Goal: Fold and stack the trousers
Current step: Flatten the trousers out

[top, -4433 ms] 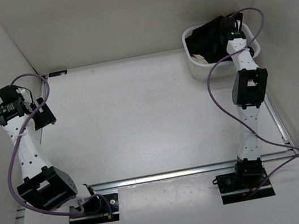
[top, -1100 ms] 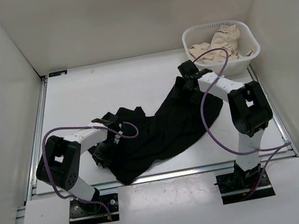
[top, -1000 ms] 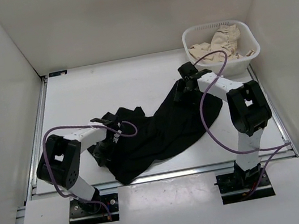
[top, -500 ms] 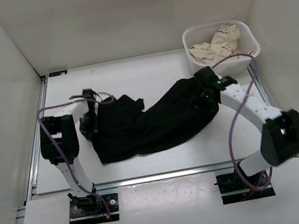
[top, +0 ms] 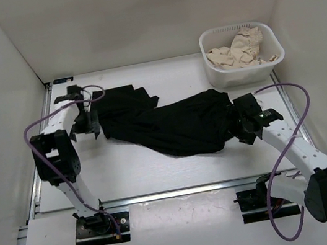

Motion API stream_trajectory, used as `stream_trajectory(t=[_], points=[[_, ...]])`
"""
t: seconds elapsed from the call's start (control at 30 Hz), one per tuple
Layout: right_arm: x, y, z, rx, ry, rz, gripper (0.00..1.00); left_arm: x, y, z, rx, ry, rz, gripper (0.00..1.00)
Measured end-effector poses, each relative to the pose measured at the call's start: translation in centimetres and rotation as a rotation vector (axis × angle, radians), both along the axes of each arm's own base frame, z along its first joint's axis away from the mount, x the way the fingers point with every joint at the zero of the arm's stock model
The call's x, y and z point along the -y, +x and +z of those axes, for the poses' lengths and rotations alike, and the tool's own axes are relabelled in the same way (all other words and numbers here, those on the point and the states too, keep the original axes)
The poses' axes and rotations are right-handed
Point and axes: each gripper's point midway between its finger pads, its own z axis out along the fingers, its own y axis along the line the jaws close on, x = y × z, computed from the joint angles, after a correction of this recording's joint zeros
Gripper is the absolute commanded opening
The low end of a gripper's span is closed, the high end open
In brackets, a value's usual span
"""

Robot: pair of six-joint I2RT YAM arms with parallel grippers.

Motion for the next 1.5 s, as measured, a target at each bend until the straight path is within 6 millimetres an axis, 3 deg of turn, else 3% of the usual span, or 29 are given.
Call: stream_trajectory(t=[0.1,0.17,0.33,0.53,0.67,0.7,0.73,0.77,0.8,0.83,0.87,0.9,1.0,1.07,1.17,1.23,1.33,1.4,1.5], points=[[-0.8,1.9,0.6,0.075,0.048,-0.019,0.82,-1.4,-3.2,0.8,-0.016,-0.088,0.074,0.93],[-1.6,3.1,0.0,0.081,0.073,-0.018,0.81,-1.6,-3.8,1.1,-0.004,-0.152,0.104,0.91],[-3.2,4.8,-2.6,0.007,0.071,0.007,0.78,2.0,-3.4,-0.4,-0.044,-0.35,0.068,0.89],[-4.1,6.6,-3.4,-0.027,0.045,0.025,0.68,5.5,-2.7,-4.2,-0.154,-0.498,0.033,0.89],[-3.9,6.7,-3.8,-0.036,0.032,0.021,0.58,7.1,-2.2,-4.8,-0.168,-0.532,0.003,0.88],[-3.9,6.7,-4.0,-0.039,0.03,0.019,0.48,7.4,-1.9,-4.8,-0.162,-0.536,-0.008,0.86],[-3.9,6.7,-4.2,-0.045,0.029,0.018,0.4,7.7,-1.6,-4.6,-0.155,-0.541,-0.018,0.82],[-3.9,6.8,-4.6,-0.054,0.029,0.013,0.32,8.1,-1.2,-4.5,-0.146,-0.542,-0.03,0.63],[-4.0,6.7,-5.0,-0.066,0.029,0.007,0.17,8.4,-0.5,-4.4,-0.134,-0.542,-0.038,0.49],[-4.0,6.6,-5.5,-0.082,0.027,0.001,0.11,8.7,0.3,-4.5,-0.125,-0.541,-0.047,0.35],[-4.0,6.5,-5.9,-0.098,0.029,-0.007,0.05,8.8,1.0,-4.7,-0.118,-0.538,-0.053,0.14],[-4.0,6.4,-6.2,-0.11,0.03,-0.012,0.0,8.9,1.8,-5.0,-0.113,-0.53,-0.058,0.14],[-4.2,6.7,-5.8,-0.12,0.026,-0.009,0.0,8.8,3.3,-5.8,-0.105,-0.508,-0.072,0.14],[-4.5,7.9,-3.9,-0.102,0.025,0.012,0.0,8.0,4.2,-5.4,-0.081,-0.462,-0.069,0.14],[-6.0,12.5,2.0,0.029,0.044,0.061,0.0,5.3,7.0,-3.5,0.012,-0.378,-0.045,0.14],[-7.3,16.3,8.1,0.185,0.081,0.092,0.0,2.2,9.9,-0.6,0.128,-0.319,-0.008,0.14],[-7.8,18.6,14.8,0.345,0.119,0.115,0.0,-4.1,13.2,5.6,0.343,-0.193,0.079,0.14],[-8.4,18.6,18.1,0.418,0.172,0.141,0.0,-6.5,12.7,9.8,0.437,-0.143,0.123,0.14],[-8.5,16.4,19.5,0.44,0.195,0.173,0.0,-7.2,9.9,14.8,0.527,-0.057,0.147,0.14]])
